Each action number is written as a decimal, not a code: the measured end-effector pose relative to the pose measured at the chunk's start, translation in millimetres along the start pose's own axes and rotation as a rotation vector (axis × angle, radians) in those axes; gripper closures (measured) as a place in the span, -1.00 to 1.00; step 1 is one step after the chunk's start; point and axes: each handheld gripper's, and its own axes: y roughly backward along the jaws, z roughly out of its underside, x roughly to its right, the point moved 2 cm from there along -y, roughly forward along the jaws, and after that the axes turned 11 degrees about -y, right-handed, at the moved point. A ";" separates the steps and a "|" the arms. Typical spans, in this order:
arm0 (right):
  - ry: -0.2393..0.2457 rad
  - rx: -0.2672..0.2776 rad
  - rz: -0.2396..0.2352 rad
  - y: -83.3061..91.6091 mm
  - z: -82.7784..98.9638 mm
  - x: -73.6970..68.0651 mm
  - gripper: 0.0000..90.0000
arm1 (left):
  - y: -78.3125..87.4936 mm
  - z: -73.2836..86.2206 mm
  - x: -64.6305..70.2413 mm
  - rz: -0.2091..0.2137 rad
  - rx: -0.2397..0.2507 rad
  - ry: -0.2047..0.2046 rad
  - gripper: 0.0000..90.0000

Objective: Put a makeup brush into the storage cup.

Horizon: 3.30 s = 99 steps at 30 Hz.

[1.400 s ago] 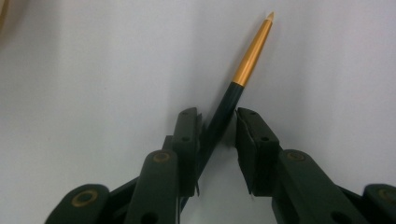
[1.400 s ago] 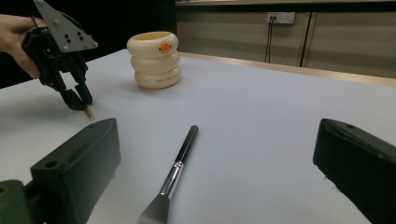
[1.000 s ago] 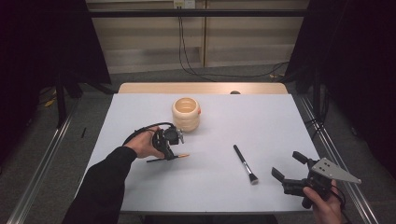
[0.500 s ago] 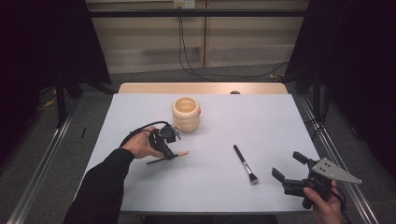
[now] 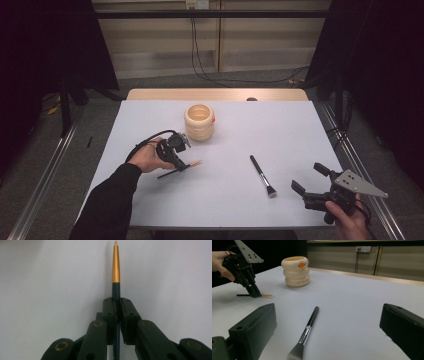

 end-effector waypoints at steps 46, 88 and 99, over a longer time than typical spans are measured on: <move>0.013 0.000 -0.009 -0.2 -0.3 -0.5 -0.98 | 44.2 20.7 26.1 -0.232 0.485 0.196 0.85; 0.018 0.014 -0.011 -1.4 -1.1 0.5 -0.99 | 59.9 23.1 49.5 -0.452 0.899 0.215 0.85; 0.006 0.026 -0.030 -1.0 -1.7 -0.7 -1.00 | 65.2 24.6 46.7 -0.474 0.925 0.257 0.85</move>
